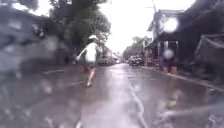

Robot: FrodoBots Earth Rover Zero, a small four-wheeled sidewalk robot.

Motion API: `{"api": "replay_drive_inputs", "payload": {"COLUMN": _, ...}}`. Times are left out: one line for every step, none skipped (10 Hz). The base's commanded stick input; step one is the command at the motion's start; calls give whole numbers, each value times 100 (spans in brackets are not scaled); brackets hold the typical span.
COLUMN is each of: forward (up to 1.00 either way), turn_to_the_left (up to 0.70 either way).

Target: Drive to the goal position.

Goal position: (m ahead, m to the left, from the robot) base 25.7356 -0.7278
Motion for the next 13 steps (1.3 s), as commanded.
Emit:
{"api": "replay_drive_inputs", "payload": {"forward": 100, "turn_to_the_left": 0}}
{"api": "replay_drive_inputs", "payload": {"forward": 100, "turn_to_the_left": 0}}
{"api": "replay_drive_inputs", "payload": {"forward": 100, "turn_to_the_left": 0}}
{"api": "replay_drive_inputs", "payload": {"forward": 100, "turn_to_the_left": -1}}
{"api": "replay_drive_inputs", "payload": {"forward": 100, "turn_to_the_left": -21}}
{"api": "replay_drive_inputs", "payload": {"forward": 100, "turn_to_the_left": -27}}
{"api": "replay_drive_inputs", "payload": {"forward": 100, "turn_to_the_left": -4}}
{"api": "replay_drive_inputs", "payload": {"forward": 100, "turn_to_the_left": 0}}
{"api": "replay_drive_inputs", "payload": {"forward": 100, "turn_to_the_left": 0}}
{"api": "replay_drive_inputs", "payload": {"forward": 100, "turn_to_the_left": 0}}
{"api": "replay_drive_inputs", "payload": {"forward": 100, "turn_to_the_left": 0}}
{"api": "replay_drive_inputs", "payload": {"forward": 100, "turn_to_the_left": 0}}
{"api": "replay_drive_inputs", "payload": {"forward": 100, "turn_to_the_left": 0}}
